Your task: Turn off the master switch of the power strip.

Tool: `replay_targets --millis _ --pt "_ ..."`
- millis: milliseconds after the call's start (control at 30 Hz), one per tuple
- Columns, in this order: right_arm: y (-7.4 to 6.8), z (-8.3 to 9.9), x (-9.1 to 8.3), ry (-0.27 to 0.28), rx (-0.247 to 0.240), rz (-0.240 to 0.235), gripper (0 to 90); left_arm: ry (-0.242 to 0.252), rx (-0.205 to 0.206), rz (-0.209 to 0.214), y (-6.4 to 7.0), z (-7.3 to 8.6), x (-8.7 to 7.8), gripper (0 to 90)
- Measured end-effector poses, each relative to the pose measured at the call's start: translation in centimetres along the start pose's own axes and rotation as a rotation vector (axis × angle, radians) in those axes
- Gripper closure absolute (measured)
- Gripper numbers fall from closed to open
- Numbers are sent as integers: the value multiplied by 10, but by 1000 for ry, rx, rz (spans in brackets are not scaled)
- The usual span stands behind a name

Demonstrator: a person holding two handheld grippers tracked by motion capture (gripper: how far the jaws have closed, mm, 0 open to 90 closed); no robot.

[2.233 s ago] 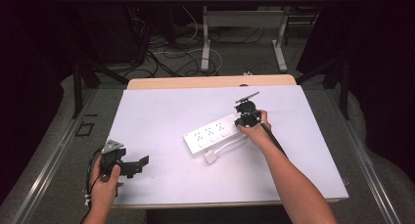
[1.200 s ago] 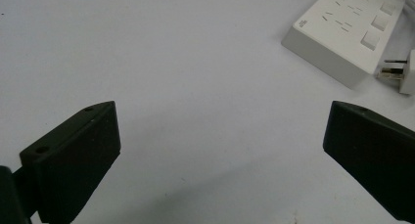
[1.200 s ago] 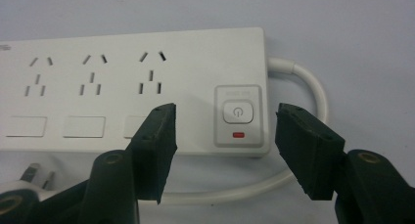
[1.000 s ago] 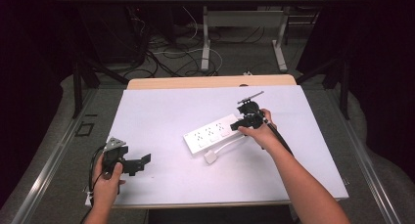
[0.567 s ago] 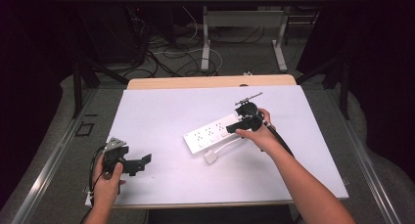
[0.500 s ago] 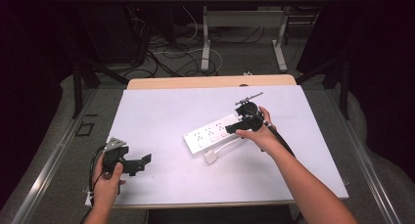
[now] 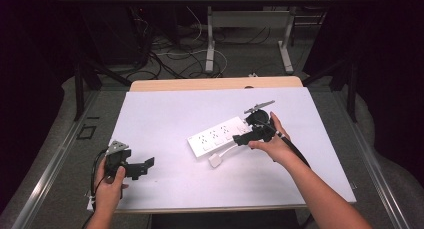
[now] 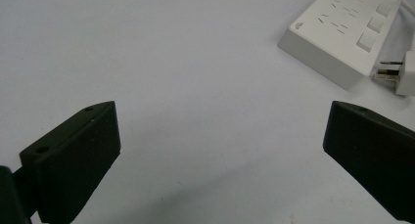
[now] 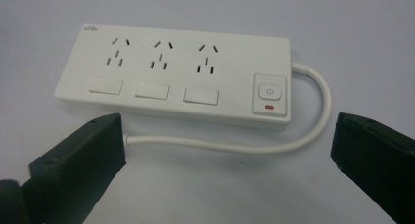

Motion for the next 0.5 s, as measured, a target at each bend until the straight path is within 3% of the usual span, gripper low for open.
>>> replay_targets --millis 200,233,500 --pt "0 10 -9 -9 -12 10 0 3 7 -4 -1 0 -1 5" --pt "2 13 -12 1 -12 32 0 4 7 -4 -1 0 -1 5" --pt "12 31 -28 24 -6 53 0 5 7 -7 0 0 -1 5"
Point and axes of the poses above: each handheld gripper's, and its own axes: x roughly forward along the jaws, z roughly out of its underside, y roughly to its right, the point moved 6 cm from there along x, roughly forward along the jaws, and after that the axes turned 2 degrees about -x, right-handed, at the moved point
